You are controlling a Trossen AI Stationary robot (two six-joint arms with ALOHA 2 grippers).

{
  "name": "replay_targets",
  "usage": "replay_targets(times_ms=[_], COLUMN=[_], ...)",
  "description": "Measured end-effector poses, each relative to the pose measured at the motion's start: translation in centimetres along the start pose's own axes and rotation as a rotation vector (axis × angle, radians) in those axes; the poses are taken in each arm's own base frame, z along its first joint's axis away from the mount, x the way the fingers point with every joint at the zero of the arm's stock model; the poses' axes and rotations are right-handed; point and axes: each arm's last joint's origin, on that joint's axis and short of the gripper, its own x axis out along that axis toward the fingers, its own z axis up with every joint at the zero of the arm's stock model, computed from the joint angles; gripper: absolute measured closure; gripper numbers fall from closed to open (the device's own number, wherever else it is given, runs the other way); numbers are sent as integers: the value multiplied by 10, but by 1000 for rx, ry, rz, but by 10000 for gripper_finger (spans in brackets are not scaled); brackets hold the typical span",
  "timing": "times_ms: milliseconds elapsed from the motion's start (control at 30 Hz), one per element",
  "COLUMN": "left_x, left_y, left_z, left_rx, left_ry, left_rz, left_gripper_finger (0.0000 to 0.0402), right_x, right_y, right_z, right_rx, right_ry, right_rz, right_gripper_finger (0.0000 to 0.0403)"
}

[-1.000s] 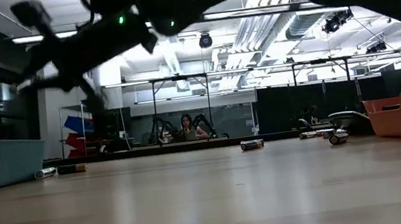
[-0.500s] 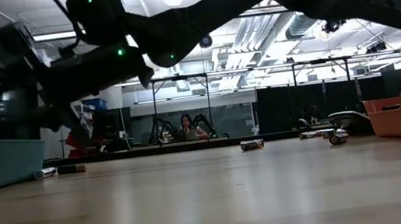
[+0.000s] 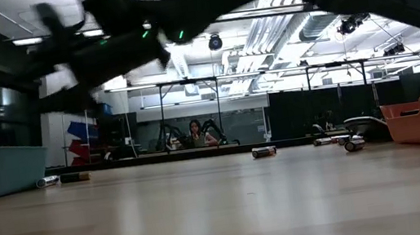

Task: Sort batteries
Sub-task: Adjust the blue bin

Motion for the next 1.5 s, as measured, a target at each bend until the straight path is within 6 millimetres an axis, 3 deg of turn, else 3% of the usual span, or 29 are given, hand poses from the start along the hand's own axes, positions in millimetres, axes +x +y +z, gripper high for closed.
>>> replay_targets(times_ms=[100, 233, 333, 433, 567, 700, 800, 900, 1033, 1167, 1267, 1400, 1500], left_x=[-3, -6, -5, 0, -1, -30, -60, -79, -83, -84, -79, -74, -77], left_y=[-1, 3, 11, 24, 47, 69, 85, 96, 112, 124, 126, 123, 122], left_z=[7, 16, 17, 12, -3, -22, -41, -53, -72, -90, -105, -127, -138], left_rx=[25, 59, 118, 202, 310, 315, 280, 300, 275, 205, 166, 259, 353], left_ry=[12, 28, 118, 407, 953, 1512, 1815, 1899, 1900, 2004, 2096, 2159, 2227], left_rz=[-70, -102, -59, 109, 425, 778, 1033, 1167, 1168, 1164, 1031, 843, 823], left_gripper_finger=[227, 227, 227, 227, 227, 230, 241, 262, 311, 388, 394, 400, 401], right_x=[-49, -111, -155, -197, -237, -273, -287, -293, -296, -295, -294, -293, -293], right_y=[-1, -4, -4, -1, 8, 18, 25, 36, 40, 44, 46, 48, 47], right_z=[25, 30, 29, 26, 6, -36, -73, -102, -128, -138, -139, -139, -139], right_rx=[-129, -227, -194, -151, -61, 77, 186, 240, 284, 276, 236, 203, 188], right_ry=[111, 391, 576, 642, 522, 355, 247, 135, 31, 35, 57, 68, 72], right_rz=[-181, -377, -456, -534, -593, -656, -656, -629, -612, -593, -588, -577, -576], right_gripper_finger=[261, 370, 389, 396, 398, 401, 402, 402, 402, 402, 403, 403, 403])
